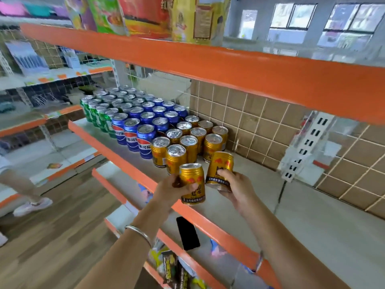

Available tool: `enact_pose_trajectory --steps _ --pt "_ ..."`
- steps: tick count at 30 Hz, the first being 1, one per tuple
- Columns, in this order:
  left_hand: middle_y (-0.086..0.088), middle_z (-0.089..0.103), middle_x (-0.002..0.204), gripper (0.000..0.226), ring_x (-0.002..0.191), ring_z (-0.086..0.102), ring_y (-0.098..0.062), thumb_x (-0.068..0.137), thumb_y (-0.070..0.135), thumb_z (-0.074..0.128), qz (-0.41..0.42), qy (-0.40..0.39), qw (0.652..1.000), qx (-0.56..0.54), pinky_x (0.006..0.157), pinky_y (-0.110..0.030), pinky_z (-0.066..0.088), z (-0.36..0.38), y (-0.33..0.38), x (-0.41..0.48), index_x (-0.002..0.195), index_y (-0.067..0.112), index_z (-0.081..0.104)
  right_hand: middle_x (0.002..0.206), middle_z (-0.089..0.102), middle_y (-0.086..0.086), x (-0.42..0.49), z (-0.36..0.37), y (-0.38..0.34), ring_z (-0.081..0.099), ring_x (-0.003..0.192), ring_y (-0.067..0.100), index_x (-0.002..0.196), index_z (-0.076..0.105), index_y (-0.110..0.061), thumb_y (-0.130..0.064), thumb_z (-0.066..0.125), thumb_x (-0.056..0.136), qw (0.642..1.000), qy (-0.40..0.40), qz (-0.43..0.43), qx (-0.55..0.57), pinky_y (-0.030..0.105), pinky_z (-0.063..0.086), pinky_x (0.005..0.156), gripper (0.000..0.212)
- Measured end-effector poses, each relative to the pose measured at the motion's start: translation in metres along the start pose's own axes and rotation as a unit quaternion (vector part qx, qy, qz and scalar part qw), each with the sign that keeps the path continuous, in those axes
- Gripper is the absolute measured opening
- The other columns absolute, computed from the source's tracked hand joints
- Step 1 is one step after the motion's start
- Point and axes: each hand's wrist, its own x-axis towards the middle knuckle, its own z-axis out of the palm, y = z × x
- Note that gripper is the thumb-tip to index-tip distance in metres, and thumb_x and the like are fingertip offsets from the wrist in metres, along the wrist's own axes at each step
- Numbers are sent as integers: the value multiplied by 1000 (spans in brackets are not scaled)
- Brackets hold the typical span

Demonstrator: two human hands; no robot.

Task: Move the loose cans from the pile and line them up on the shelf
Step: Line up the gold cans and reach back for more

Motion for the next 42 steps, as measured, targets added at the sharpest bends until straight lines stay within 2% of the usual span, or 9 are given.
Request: enact_pose_trajectory --steps 12,17,22,27,34,36,38,40,42 --pt "4 71 108 59 101 66 -10 60 34 85 35 -136 989 47 88 -28 51 -42 -21 52 113 23 64 96 70 11 36 53 12 65 88 23 91 64 -15 -21 71 78 993 95 -68 -20 33 49 76 16" --pt "8 69 112 80 105 64 -6 50 47 80 82 -149 982 78 91 -27 51 -51 -24 55 123 24 59 115 67 0 48 72 30 65 104 16 122 55 -18 -34 81 67 975 109 -150 -124 42 54 90 64" --pt "14 66 117 78 111 60 -5 55 48 76 107 -144 979 96 98 -38 48 -58 -28 58 128 30 55 136 54 3 57 74 44 51 124 21 137 40 -22 -16 74 77 953 112 -212 -187 48 40 106 69" --pt "19 65 118 72 111 58 1 58 48 76 121 -136 979 94 97 -29 48 -53 -29 56 126 40 53 145 40 13 67 74 37 34 133 36 149 21 -26 -33 53 92 880 213 -121 -406 47 26 108 66" --pt "5 59 123 74 110 56 -7 57 31 82 121 -101 982 101 83 -4 40 -39 -36 56 125 36 53 152 28 10 59 62 32 30 137 31 150 16 -23 -30 64 84 899 221 -89 -368 50 25 112 82" --pt "7 61 121 72 109 58 -7 60 27 84 108 -109 982 108 82 -6 42 -38 -36 59 125 34 53 146 37 9 47 51 29 43 126 25 142 35 -22 -20 65 81 917 194 -114 -329 47 36 106 68" --pt "11 66 112 64 104 62 -7 64 18 85 104 -109 982 112 77 -4 44 -38 -35 60 119 34 55 127 55 7 28 43 26 54 108 19 117 54 -24 -12 66 73 958 65 -116 -255 35 47 92 47" --pt "16 68 99 57 93 64 -4 65 20 85 111 -96 981 127 68 -4 44 -36 -31 58 112 35 57 116 61 0 8 45 22 57 104 14 111 56 -31 -23 71 66 964 -74 -88 -240 28 48 87 49" --pt "16 67 92 52 84 63 -4 67 23 83 114 -83 979 148 62 -4 44 -33 -29 57 112 31 59 120 59 -8 2 53 21 56 108 9 117 49 -36 -30 80 69 947 -94 -105 -287 28 46 94 58"
